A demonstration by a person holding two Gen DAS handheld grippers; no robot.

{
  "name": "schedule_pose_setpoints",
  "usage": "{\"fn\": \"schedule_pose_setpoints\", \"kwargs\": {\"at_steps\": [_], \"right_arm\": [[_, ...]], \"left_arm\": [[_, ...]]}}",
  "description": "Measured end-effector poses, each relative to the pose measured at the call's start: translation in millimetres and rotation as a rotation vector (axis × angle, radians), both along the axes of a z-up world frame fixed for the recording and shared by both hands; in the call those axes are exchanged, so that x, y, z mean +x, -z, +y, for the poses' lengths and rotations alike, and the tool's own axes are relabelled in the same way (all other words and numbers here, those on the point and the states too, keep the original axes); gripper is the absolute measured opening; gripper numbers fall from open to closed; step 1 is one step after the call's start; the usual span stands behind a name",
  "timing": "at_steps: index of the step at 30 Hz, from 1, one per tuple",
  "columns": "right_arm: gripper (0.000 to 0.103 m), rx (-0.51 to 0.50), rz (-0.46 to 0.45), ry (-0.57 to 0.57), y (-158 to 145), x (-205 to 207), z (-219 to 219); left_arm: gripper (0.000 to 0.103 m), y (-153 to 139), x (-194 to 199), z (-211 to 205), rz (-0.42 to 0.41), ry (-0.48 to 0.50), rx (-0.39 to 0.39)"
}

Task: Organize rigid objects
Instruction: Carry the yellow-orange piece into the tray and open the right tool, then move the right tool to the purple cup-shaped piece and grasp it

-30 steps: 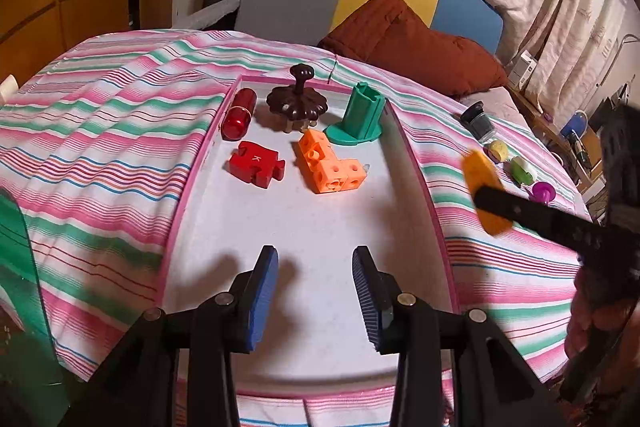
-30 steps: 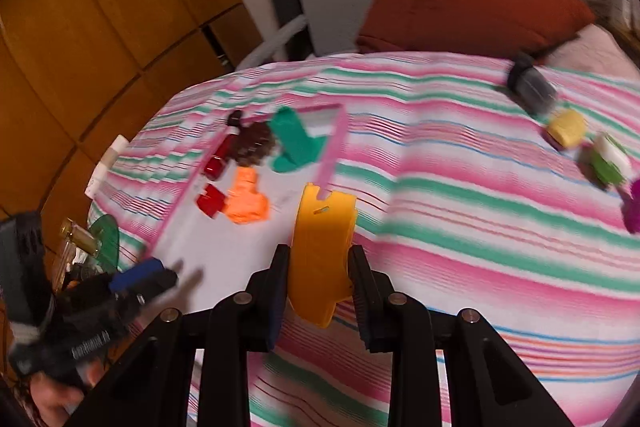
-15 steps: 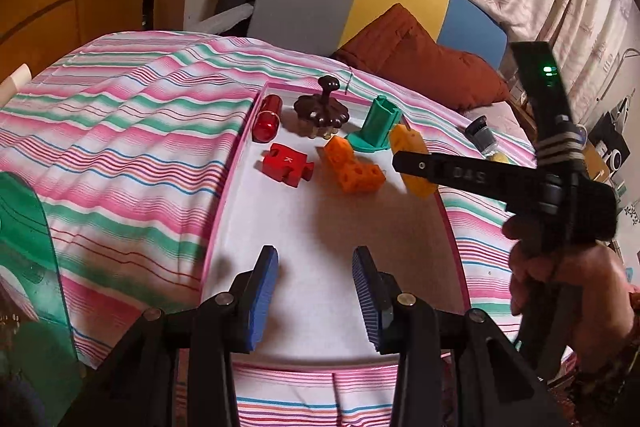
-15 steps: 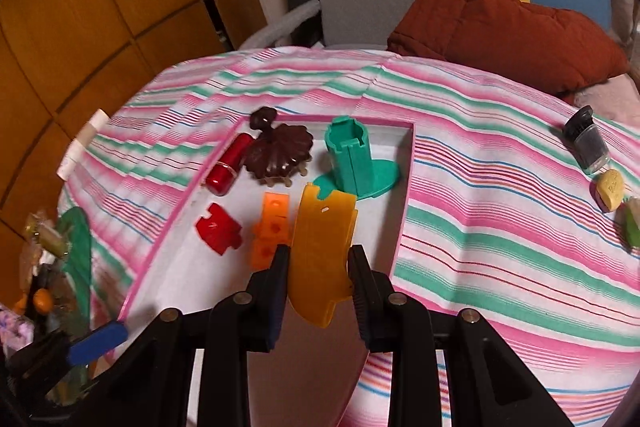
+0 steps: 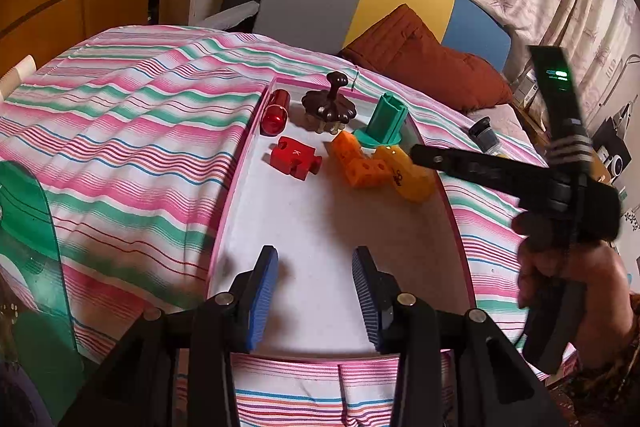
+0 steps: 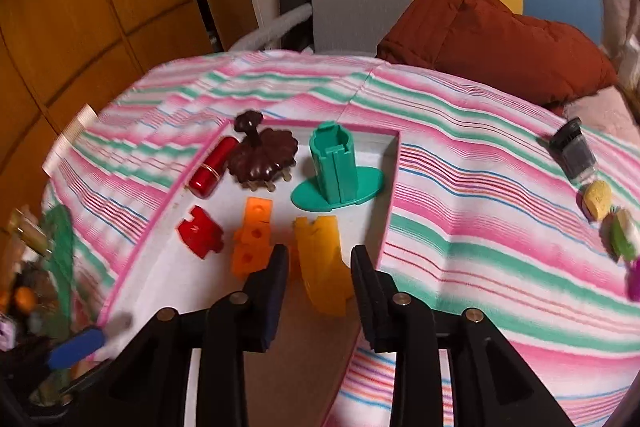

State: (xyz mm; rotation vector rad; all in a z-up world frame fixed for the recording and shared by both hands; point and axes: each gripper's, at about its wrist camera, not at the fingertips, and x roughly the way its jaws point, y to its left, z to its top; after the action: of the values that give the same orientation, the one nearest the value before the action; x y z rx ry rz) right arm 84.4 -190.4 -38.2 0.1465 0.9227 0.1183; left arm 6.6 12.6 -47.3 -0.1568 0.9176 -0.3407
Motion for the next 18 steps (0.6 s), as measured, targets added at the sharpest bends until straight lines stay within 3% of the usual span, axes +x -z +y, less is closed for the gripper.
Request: {"fn": "schedule_pose_setpoints", "kwargs": {"at_steps": [2,18], "right_arm": [[0.041,0.006,-0.014,0.01,-5,-8,-6],[0.042,0.04,0.003,0.048,-7,-44,-41]], "left_arm": [[0.038,1,0,-3,0.002,0.005,0.003],[0.038,0,-10,-30,0.008,0.079,0.009]]}}
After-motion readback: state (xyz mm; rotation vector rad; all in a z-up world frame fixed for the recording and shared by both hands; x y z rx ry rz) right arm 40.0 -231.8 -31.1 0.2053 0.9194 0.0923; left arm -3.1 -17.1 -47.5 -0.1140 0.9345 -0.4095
